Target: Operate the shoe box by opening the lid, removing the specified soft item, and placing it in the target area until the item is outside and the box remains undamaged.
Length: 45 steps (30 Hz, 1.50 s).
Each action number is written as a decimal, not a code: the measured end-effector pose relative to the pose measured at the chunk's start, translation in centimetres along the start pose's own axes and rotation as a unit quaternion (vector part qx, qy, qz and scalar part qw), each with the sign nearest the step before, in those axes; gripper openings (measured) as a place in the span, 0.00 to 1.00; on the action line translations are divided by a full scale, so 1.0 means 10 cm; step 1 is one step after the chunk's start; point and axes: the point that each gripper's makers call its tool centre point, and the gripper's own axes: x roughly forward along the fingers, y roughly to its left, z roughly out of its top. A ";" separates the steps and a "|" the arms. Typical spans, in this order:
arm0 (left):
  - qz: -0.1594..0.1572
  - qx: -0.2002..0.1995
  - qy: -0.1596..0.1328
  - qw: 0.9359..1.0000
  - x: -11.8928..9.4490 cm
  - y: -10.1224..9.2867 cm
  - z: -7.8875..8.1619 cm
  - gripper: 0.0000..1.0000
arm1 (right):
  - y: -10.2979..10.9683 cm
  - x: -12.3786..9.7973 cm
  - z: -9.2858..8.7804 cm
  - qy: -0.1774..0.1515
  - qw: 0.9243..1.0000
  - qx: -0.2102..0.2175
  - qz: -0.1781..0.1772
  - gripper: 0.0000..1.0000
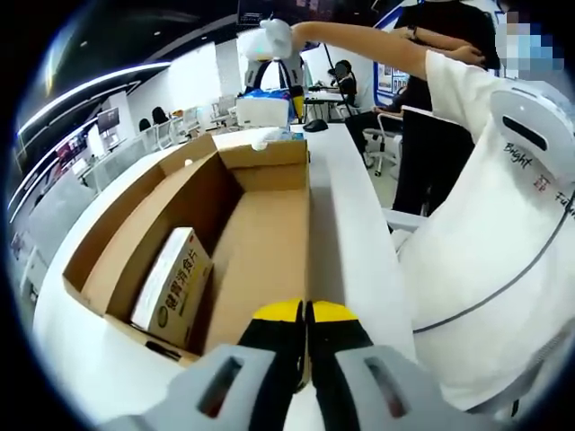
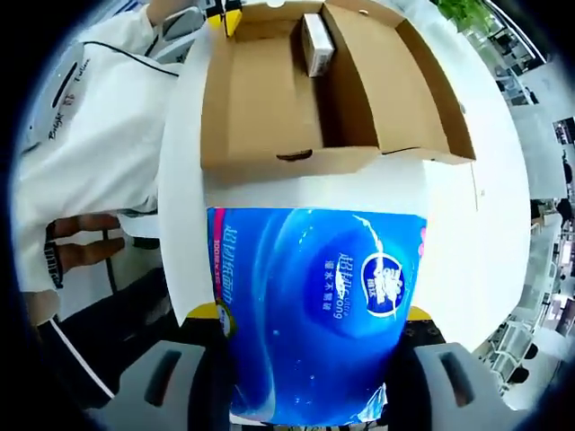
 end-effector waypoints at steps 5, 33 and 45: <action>0.001 0.001 0.002 1.000 0.00 0.00 0.00 0.01 | 0.02 0.04 -0.03 -0.004 1.000 -0.005 0.003 0.67; 0.007 0.008 0.005 1.000 0.02 0.00 -0.01 0.01 | 0.04 0.35 -0.09 -0.008 1.000 -0.021 0.015 0.68; 0.005 0.007 0.003 1.000 0.02 0.00 -0.01 0.01 | 0.05 0.40 -0.11 0.006 0.999 -0.038 0.009 0.70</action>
